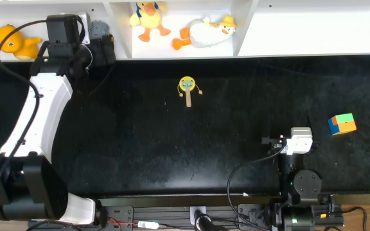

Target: Store Toys

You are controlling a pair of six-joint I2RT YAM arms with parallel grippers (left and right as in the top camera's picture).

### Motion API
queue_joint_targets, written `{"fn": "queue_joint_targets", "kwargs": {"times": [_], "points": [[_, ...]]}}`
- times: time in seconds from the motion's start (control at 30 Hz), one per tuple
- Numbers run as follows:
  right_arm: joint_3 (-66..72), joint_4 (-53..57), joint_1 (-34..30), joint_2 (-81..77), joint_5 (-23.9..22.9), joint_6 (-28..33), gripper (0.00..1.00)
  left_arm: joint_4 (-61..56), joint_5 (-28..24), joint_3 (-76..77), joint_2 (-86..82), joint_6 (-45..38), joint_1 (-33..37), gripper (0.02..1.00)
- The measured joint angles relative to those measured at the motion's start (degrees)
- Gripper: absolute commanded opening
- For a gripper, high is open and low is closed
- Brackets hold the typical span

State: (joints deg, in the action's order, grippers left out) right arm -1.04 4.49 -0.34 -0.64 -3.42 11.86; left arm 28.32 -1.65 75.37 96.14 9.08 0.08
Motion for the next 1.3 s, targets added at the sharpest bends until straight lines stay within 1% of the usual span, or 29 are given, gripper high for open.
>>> {"fn": "queue_joint_targets", "kwargs": {"times": [0.1,0.2,0.43,0.47,0.63,0.67,0.73,0.83,0.93,0.97,1.03,1.13,1.2,1.3], "points": [[0.00,0.04,0.00,0.00,0.00,0.00,0.996,2.25,1.07,-0.31,-0.98,0.00,0.00,0.998],[0.00,0.02,0.00,0.00,-0.02,0.00,0.993,2.01,2.38,-4.55,-5.90,0.00,0.00,0.998],[0.00,0.00,0.00,0.00,-0.02,0.00,0.996,4.11,5.20,-28.11,-34.77,-0.46,0.00,0.998],[0.00,-0.04,0.00,0.00,0.00,0.00,0.996,3.02,5.42,-31.61,-39.43,-0.46,0.00,0.998],[0.00,0.02,0.00,0.00,0.00,0.00,0.996,-14.34,5.86,-44.94,-58.36,-1.42,-0.83,0.998],[0.00,-0.02,0.00,0.00,0.00,-0.04,0.993,-19.93,5.86,-48.15,-62.79,-2.67,-1.51,0.998],[0.00,0.02,0.00,0.00,0.02,0.00,0.996,-27.15,5.77,-53.55,-69.35,-4.50,-2.54,0.998],[0.00,0.00,0.00,0.00,-0.02,0.00,0.996,-34.71,5.81,-61.86,-76.35,-6.19,-2.84,0.998],[0.00,0.00,0.00,0.00,0.00,-0.02,0.996,-39.23,5.77,-70.27,-81.46,-6.86,-2.84,0.998],[0.00,0.02,0.00,0.00,-0.02,-0.02,0.996,-39.17,5.75,-72.41,-83.10,-7.15,-2.84,0.998],[0.00,0.00,0.00,0.00,0.00,-0.02,0.996,-34.93,5.51,-74.75,-86.79,-7.85,-2.84,0.998],[0.00,0.02,0.00,0.00,0.00,-0.02,0.993,-24.59,5.07,-74.90,-92.59,-8.52,-2.89,0.998],[0.00,-0.07,0.00,0.02,-0.02,0.02,0.996,-23.93,3.19,-74.86,-95.21,-9.33,-2.89,0.998],[0.00,0.02,0.00,0.02,0.00,0.00,0.996,-23.69,2.10,-74.88,-95.27,-9.33,-2.89,0.998]]}}
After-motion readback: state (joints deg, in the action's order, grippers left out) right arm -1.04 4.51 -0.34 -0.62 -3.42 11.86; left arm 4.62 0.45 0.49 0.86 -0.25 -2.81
